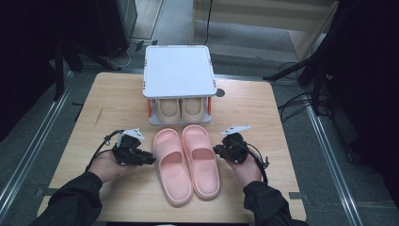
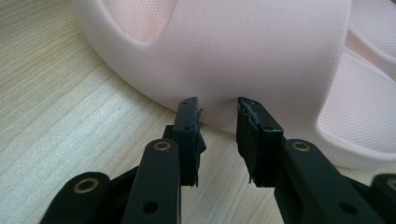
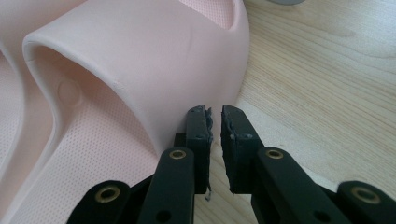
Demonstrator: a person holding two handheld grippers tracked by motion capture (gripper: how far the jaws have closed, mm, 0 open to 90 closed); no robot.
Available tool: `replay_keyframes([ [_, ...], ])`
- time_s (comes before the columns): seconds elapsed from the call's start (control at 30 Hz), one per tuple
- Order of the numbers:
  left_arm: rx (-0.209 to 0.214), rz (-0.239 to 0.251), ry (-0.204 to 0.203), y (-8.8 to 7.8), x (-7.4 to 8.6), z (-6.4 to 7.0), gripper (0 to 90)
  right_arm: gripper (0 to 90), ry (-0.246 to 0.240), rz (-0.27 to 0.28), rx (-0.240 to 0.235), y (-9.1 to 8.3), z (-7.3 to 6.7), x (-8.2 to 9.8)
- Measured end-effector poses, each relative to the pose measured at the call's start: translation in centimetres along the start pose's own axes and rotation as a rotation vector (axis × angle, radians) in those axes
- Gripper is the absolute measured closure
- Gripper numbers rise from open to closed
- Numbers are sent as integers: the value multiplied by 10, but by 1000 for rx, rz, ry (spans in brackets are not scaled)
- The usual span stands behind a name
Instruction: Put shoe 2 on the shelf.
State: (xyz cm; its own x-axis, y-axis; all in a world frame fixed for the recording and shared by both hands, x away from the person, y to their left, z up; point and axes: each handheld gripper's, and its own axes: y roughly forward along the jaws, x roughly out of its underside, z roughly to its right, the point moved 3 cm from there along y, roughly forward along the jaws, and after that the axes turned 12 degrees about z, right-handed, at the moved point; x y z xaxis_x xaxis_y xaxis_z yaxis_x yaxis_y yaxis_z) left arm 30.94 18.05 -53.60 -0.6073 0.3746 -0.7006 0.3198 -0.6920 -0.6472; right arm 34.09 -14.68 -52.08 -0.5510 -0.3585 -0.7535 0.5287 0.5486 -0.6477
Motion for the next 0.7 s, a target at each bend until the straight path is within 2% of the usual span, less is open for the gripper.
replay_keyframes([
  [0.07,1,-1,-3,-2,0,-2,673,800,1,1,1,0,1,0],
  [0.1,-7,27,-14,-6,-3,-4,672,798,10,15,5,-3,3,-1],
  [0.13,-7,27,-14,-6,-3,-4,669,798,10,15,5,-3,3,-1],
  [0.2,-13,49,-26,-11,-5,-6,666,786,13,52,2,-9,4,-4],
  [0.23,-21,59,-25,-13,-6,-8,659,778,21,92,-10,-16,4,-6],
  [0.27,-22,66,-35,-16,-6,-10,659,778,21,92,-10,-16,4,-6],
  [0.3,-24,72,-38,-17,-6,-11,649,746,31,133,-36,-24,0,-9],
  [0.33,-32,77,-40,-19,-6,-13,649,746,31,133,-36,-24,0,-9],
  [0.37,-36,85,-45,-20,-7,-13,630,703,33,166,-58,-31,-4,-12],
  [0.43,-44,98,-45,-24,-10,-16,609,663,30,191,-80,-37,-10,-13],
  [0.47,-44,98,-45,-24,-10,-16,605,663,30,191,-80,-37,-10,-13],
  [0.5,-46,112,-45,-25,-12,-17,595,627,21,197,-99,-39,-17,-14],
  [0.6,-50,118,-46,-26,-13,-17,577,595,6,208,-91,-41,-23,-14],
  [0.7,-56,128,-46,-28,-14,-18,556,517,-11,225,-104,-41,-33,-12],
])
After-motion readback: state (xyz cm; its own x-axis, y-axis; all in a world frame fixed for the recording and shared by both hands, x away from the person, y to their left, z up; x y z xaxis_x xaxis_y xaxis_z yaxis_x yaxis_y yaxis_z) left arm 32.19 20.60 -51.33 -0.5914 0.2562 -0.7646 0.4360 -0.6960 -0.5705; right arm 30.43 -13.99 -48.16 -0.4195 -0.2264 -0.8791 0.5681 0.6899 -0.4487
